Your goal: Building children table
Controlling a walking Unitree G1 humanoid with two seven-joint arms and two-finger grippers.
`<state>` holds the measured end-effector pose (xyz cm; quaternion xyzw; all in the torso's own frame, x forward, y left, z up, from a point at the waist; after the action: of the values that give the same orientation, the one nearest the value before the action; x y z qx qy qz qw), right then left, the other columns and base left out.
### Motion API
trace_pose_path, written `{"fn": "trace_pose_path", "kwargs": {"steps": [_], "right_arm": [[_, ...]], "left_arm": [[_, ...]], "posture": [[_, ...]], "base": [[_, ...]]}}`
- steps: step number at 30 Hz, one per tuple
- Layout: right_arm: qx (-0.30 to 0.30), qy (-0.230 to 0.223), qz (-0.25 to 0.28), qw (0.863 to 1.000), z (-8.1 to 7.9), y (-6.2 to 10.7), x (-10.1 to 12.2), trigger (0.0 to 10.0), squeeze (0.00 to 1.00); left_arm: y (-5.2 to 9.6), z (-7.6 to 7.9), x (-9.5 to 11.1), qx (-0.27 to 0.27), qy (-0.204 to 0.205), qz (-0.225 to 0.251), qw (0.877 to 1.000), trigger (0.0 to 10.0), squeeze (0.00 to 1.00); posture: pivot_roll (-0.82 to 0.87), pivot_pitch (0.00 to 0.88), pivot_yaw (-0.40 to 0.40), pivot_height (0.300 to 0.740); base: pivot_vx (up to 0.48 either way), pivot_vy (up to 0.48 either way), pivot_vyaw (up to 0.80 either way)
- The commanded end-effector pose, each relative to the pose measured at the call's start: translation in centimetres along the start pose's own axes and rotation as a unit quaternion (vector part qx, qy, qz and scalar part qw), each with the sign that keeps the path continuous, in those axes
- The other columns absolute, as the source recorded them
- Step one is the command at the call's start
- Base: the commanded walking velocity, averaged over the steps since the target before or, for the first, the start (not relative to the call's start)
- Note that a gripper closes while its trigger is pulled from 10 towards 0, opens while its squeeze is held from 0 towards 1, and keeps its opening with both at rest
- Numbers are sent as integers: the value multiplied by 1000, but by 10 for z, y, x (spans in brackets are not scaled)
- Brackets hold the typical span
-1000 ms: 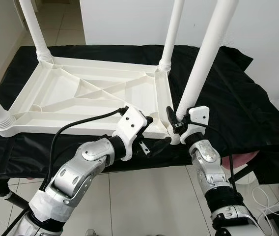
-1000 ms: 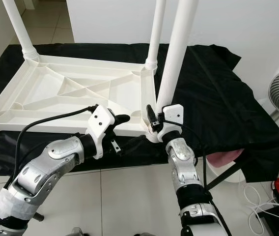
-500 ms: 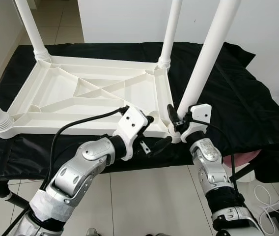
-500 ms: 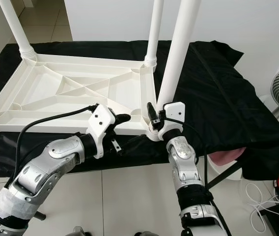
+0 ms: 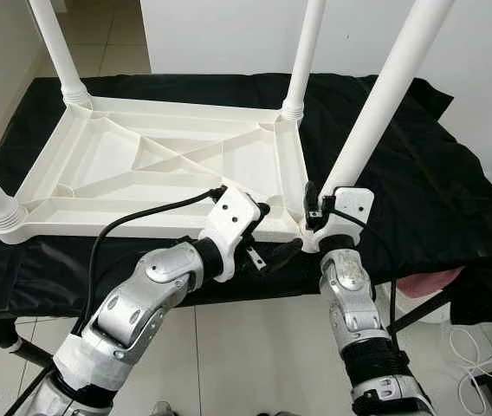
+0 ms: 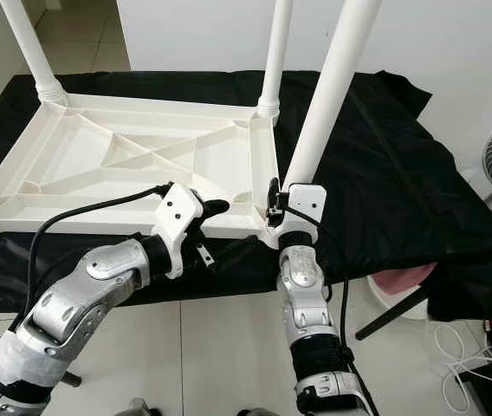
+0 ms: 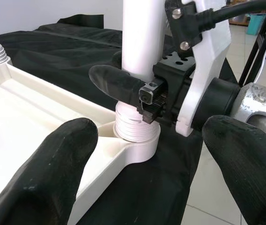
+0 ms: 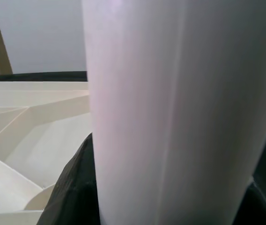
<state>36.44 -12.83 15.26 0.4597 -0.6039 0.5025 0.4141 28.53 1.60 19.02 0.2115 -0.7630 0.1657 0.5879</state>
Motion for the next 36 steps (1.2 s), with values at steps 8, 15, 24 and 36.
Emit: {"fn": "trace_pose_path", "kwargs": {"steps": [8,15,24,36], "right_arm": [[-123,11,-55,991,25,13,-30,10000,0],[-174,5,-36,984,41,16,-23,10000,0],[-225,15,-33,974,59,18,-22,10000,0],[-296,33,-38,954,89,22,-24,10000,0]], "left_arm": [[-2,4,5,-35,-8,11,999,10000,0],[-2,4,5,-34,-8,11,999,10000,0],[-2,4,5,-31,-8,12,999,10000,0],[-3,7,5,-36,-7,14,999,10000,0]], "posture": [[24,75,-29,740],[28,74,-34,740],[32,68,-42,740],[27,55,-37,740]], "base": [[0,0,0],[0,0,0],[0,0,0],[0,0,0]]}}
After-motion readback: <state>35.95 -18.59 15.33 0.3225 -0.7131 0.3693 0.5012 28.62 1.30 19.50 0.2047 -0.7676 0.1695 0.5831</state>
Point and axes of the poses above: a point about 5 cm out from each wrist's last joint towards the gripper, its own y axis pointing back from the gripper into the wrist, its own x axis along the axis of the wrist's last joint, z = x × y, the point moved 4 cm from there along -y, pointing out of the wrist towards the gripper, and after that the axes turned 7 degrees about -y, right-handed, at the moved point
